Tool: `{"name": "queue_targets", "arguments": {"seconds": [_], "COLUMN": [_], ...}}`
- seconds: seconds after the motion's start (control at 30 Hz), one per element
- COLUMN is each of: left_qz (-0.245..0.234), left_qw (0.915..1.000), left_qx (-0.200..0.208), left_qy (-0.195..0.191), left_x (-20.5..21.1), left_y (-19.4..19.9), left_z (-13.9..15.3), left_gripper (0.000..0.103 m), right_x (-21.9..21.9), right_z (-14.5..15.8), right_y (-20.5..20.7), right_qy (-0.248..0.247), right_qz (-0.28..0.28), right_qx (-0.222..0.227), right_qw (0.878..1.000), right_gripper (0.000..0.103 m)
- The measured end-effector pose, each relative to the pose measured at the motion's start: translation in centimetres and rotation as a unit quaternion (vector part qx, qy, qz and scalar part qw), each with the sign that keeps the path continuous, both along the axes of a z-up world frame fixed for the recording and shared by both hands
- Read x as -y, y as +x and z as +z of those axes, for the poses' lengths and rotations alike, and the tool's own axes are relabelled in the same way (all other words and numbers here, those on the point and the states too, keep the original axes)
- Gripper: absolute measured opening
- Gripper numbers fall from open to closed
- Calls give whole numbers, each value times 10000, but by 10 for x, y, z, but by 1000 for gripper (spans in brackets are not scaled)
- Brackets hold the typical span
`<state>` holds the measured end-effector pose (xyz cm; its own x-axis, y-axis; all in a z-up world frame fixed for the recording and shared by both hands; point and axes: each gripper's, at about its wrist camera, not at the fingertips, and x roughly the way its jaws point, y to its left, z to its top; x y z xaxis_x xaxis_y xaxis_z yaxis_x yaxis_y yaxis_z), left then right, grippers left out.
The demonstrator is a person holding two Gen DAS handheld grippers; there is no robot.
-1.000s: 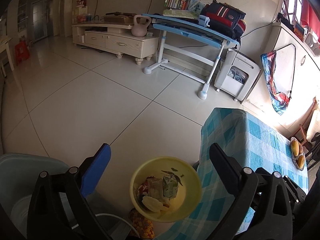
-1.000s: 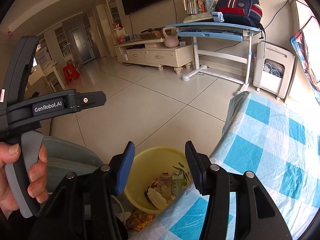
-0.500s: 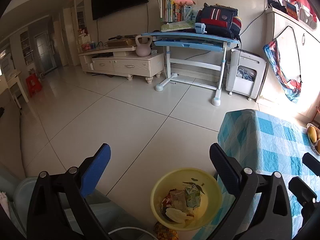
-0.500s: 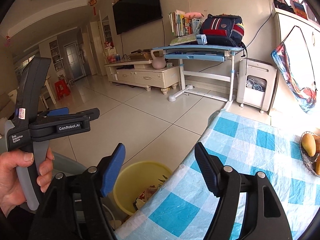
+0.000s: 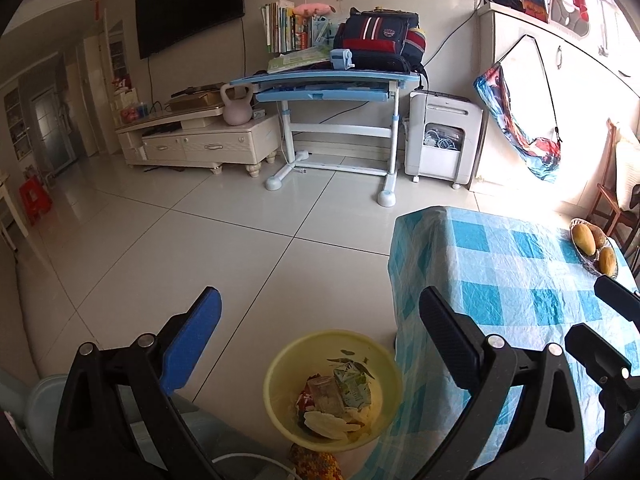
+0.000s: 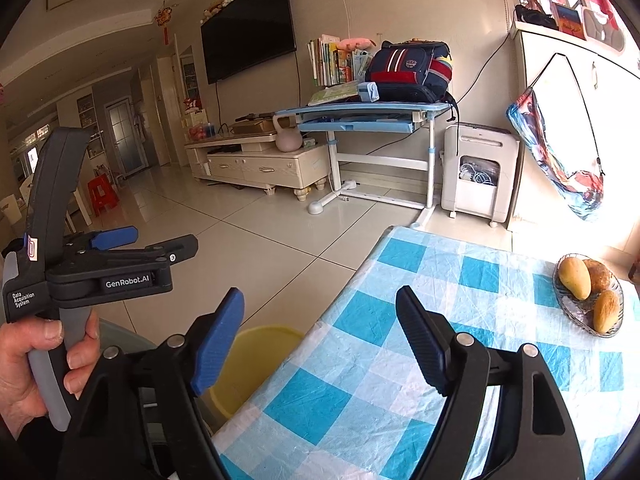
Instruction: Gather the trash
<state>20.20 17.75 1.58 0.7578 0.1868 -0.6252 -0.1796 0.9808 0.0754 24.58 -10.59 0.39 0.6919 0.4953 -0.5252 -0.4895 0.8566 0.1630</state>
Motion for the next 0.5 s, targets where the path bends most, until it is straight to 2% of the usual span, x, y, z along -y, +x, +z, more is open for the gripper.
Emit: {"name": "queue_targets", "arguments": {"seconds": [0.17, 0.37, 0.5], "left_qz": [-341, -537, -697], "left_qw": [9993, 9982, 9970], "left_qx": [41, 258, 265], "left_qy": [121, -106, -194], "left_x": [33, 62, 84], "left_y": [-5, -21, -31], "left_z": [7, 22, 24], "left_gripper": [96, 96, 96], "right_x": [21, 50, 72], "right_z": [9, 21, 30], "right_y": [-15, -31, -46], "right_qy": [-20, -62, -107], "right_qz": [-242, -562, -801], "right_qx": [139, 279, 384], "right_qw": [9996, 9980, 9960], "right_gripper": [79, 82, 84]}}
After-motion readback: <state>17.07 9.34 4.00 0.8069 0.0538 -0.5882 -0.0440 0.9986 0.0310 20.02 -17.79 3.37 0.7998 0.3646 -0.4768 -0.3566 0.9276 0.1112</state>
